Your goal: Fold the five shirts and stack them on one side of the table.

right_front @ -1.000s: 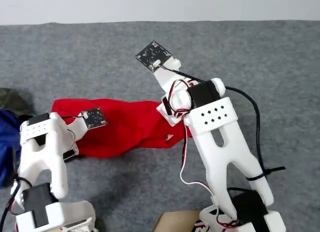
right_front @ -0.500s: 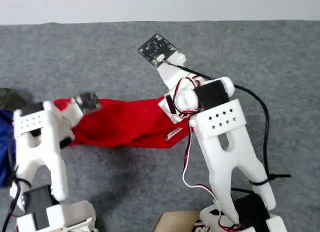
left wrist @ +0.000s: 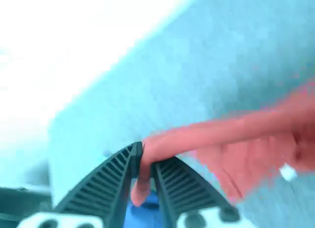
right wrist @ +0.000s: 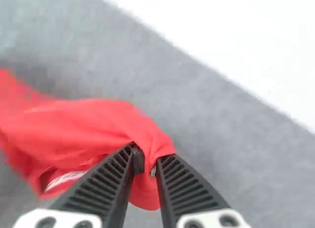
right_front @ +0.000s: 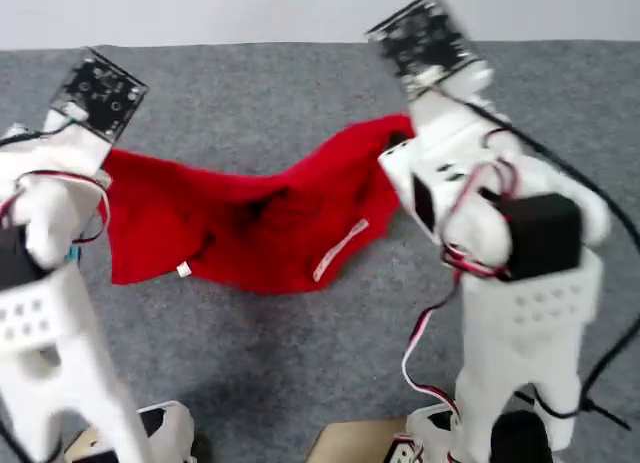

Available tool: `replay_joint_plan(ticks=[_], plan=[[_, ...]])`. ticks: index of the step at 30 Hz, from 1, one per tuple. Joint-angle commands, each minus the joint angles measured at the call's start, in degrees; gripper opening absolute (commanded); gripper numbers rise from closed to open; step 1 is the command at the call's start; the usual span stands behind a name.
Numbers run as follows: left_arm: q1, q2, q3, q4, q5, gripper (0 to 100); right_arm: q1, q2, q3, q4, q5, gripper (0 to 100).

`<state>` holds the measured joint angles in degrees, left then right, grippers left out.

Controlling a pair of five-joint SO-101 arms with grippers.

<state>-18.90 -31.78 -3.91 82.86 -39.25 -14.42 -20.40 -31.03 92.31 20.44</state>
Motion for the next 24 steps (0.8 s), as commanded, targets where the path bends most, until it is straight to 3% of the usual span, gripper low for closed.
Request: replay_joint_plan(ticks=[1, 6, 13, 18, 24], plan=[[0.7, -5.01, -6.64, 0.09, 2.9, 0, 3.03, -2.33, -9.67, -2.15, -0.53, 0.9], [0.26, -8.26, -13.05, -1.14, 2.99, 0, 7.16, -2.15, -19.87, -5.23, 2.81, 0.9], [-1.49, -11.08, -17.63, -9.58, 2.99, 0, 7.52, -2.33, -26.55, -9.89, 10.99, 0.9], [-3.16, -14.59, -17.71, -13.54, 3.08, 0, 10.59, -2.77, -33.67, -8.04, 13.89, 0.9], [-3.08, -23.65, -17.27, -12.04, 2.9, 0, 10.86, -7.6, -36.31, 2.24, 19.25, 0.9]])
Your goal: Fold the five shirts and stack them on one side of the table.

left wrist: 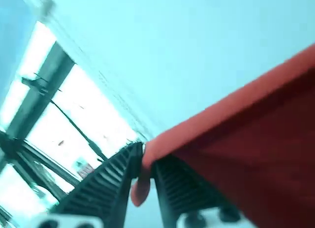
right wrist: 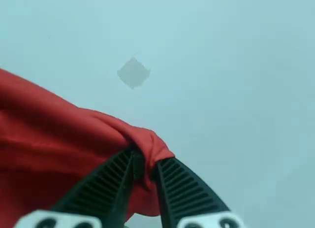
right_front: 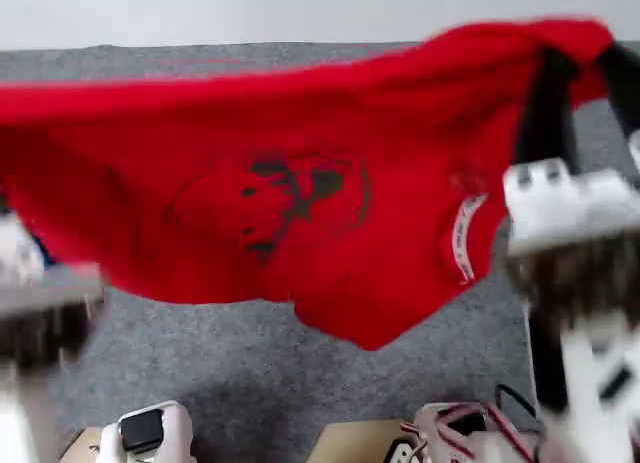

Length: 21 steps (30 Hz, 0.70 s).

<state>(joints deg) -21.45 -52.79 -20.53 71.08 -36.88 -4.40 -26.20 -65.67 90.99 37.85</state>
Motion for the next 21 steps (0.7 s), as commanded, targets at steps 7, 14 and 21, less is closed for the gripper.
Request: replay_joint_plan(ticks=[7, 14, 21], plan=[[-0.79, -6.15, -0.57, 8.18, 0.44, 0, 0.84, -5.76, -0.7, 11.56, 1.76, 0.9], [-0.79, -1.23, 15.08, 6.15, 0.35, 0, 0.57, -2.24, 17.32, 8.22, 1.41, 0.9], [-0.62, 7.12, 39.08, -18.99, 0.35, 0, 0.57, 5.76, 38.33, -10.24, -3.08, 0.9]])
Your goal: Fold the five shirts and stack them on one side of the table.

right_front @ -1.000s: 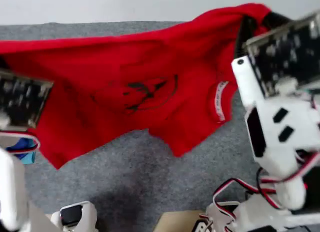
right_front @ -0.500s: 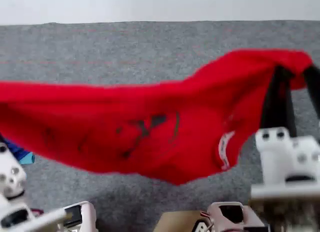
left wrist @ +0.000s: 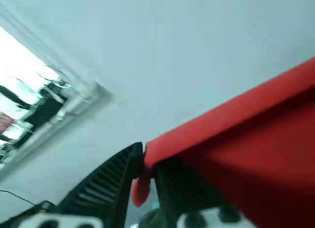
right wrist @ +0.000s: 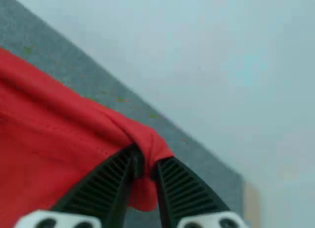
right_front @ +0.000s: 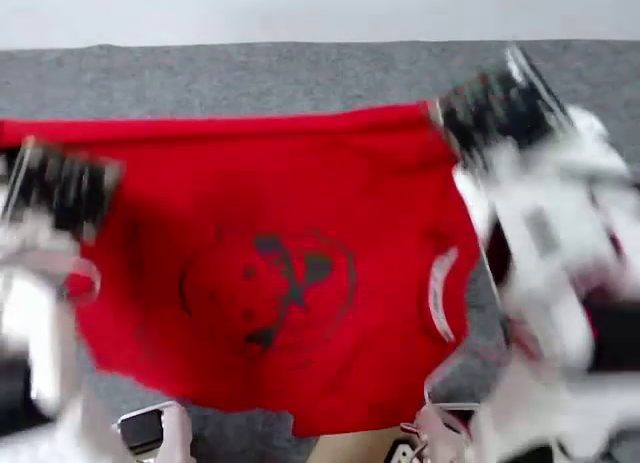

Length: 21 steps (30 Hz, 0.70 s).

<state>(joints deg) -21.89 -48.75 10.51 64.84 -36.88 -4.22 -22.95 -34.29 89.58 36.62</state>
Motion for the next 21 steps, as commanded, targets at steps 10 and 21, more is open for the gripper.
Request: replay_joint_plan(ticks=[10, 21], plan=[[0.26, 29.63, 15.6, -46.07, 0.35, 0, 0.31, 19.65, 20.75, -41.98, -2.02, 0.9], [1.05, 60.92, -10.07, -49.14, 0.26, 0, -0.66, 28.7, 20.84, -54.37, -1.58, 0.9]])
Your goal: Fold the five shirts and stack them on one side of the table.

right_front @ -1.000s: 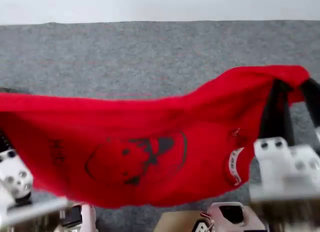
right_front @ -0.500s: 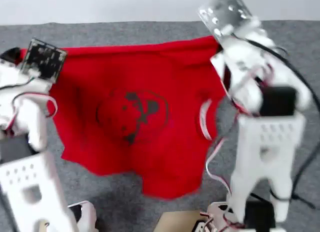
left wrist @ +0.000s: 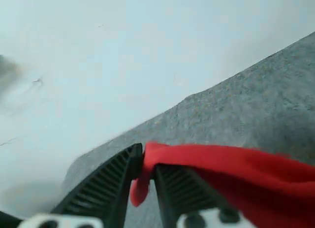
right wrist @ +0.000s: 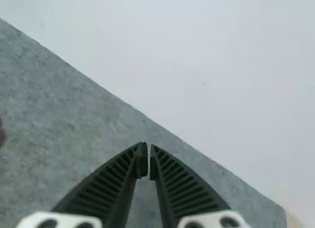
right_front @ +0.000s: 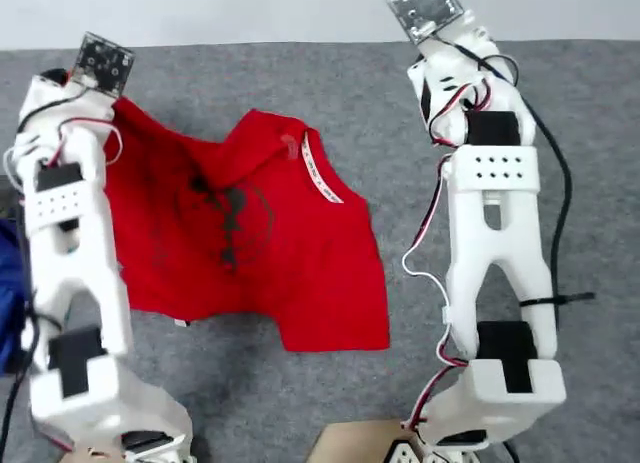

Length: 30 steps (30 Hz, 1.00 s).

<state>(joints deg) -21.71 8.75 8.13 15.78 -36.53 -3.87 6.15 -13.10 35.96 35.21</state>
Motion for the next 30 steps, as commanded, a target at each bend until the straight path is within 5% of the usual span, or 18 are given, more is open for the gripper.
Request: replay_joint_plan(ticks=[1, 6, 19, 24, 30], plan=[[1.14, 4.66, -9.27, 1.58, -0.09, 0, -1.27, -0.31, -0.35, 0.04, -0.18, 0.9], [2.2, 6.86, -11.74, 11.25, -6.07, 0, -4.0, 2.07, -0.18, 3.21, -0.62, 0.9], [1.32, 6.86, -11.74, 41.05, -6.42, 0, -12.35, 22.46, -8.26, 6.64, -8.88, 7.0], [1.23, 6.86, -11.74, 45.63, -6.33, 0, -15.78, 31.34, -18.55, 6.64, -16.0, 19.1], [1.05, 7.12, -11.74, 45.27, -6.15, 0, -21.58, 42.42, -31.47, 6.64, -16.09, 20.7]])
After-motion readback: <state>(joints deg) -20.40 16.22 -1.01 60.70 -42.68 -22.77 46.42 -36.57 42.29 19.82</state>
